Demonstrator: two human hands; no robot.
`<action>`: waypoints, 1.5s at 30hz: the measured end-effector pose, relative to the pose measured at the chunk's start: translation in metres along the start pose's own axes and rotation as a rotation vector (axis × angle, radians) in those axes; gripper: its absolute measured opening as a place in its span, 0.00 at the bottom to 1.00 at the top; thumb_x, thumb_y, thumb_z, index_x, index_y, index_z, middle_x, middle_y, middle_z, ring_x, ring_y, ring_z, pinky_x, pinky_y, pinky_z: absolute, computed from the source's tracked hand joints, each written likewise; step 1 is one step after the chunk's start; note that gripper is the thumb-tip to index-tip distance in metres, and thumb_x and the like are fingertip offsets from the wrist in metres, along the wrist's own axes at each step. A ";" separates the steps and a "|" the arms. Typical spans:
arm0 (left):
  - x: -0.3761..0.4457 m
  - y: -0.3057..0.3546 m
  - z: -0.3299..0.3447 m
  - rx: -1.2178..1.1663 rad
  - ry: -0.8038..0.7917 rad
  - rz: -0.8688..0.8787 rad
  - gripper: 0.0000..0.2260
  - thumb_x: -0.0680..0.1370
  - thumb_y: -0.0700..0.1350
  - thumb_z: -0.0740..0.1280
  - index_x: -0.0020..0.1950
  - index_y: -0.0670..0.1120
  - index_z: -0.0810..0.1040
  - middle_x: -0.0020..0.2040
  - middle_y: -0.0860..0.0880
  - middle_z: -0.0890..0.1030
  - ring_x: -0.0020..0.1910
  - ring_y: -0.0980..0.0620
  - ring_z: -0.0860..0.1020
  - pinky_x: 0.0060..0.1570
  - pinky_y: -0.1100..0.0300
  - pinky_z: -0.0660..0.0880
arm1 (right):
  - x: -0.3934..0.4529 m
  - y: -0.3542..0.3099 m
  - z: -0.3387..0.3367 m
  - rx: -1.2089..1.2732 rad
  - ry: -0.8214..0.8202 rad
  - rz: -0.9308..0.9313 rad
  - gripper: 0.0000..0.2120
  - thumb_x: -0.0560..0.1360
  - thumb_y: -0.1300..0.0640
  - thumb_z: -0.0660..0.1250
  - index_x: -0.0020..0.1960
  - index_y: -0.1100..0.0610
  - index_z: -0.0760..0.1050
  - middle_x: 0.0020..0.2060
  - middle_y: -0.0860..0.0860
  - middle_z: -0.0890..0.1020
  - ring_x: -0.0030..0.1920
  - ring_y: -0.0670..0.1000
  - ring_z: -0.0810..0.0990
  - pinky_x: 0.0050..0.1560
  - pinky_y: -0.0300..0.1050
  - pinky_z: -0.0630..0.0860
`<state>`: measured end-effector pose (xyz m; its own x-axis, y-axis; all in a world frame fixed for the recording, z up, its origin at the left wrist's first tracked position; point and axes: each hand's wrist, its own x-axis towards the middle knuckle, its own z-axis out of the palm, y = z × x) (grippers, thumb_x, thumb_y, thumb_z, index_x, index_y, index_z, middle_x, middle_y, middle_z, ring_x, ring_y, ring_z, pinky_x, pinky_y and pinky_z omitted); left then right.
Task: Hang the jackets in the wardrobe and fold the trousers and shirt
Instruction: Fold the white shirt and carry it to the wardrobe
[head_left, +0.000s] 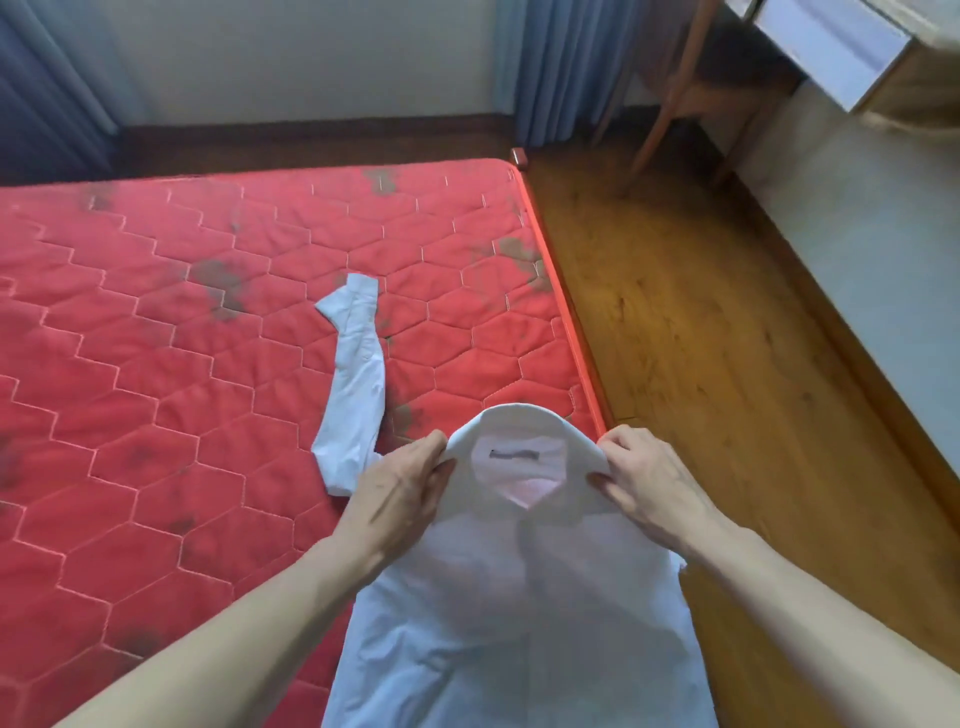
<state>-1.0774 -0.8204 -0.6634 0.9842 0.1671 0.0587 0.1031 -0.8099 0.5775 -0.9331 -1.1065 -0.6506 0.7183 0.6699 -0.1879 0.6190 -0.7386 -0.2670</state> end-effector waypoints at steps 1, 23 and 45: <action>-0.002 0.008 -0.020 0.017 0.002 0.006 0.12 0.83 0.44 0.67 0.45 0.47 0.65 0.34 0.55 0.67 0.32 0.51 0.65 0.32 0.53 0.65 | -0.006 -0.008 -0.025 0.017 -0.009 -0.030 0.08 0.78 0.57 0.73 0.47 0.61 0.77 0.44 0.54 0.80 0.46 0.60 0.78 0.51 0.55 0.75; -0.219 0.160 -0.512 0.314 0.479 -0.003 0.31 0.79 0.73 0.57 0.30 0.50 0.64 0.21 0.55 0.61 0.21 0.53 0.59 0.24 0.63 0.57 | -0.151 -0.312 -0.422 -0.004 0.491 -0.611 0.20 0.80 0.37 0.61 0.52 0.54 0.77 0.38 0.45 0.82 0.30 0.44 0.80 0.30 0.30 0.74; -0.361 0.017 -0.696 0.112 0.306 0.043 0.29 0.77 0.68 0.66 0.25 0.50 0.64 0.22 0.56 0.64 0.23 0.55 0.62 0.28 0.58 0.62 | -0.200 -0.564 -0.365 0.327 0.558 -0.384 0.21 0.82 0.47 0.68 0.34 0.56 0.72 0.27 0.50 0.73 0.27 0.52 0.70 0.28 0.45 0.69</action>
<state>-1.5314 -0.5032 -0.1074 0.9009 0.2786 0.3327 0.0943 -0.8741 0.4766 -1.3102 -0.8513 -0.1169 0.5792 0.6737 0.4590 0.7952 -0.3428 -0.5002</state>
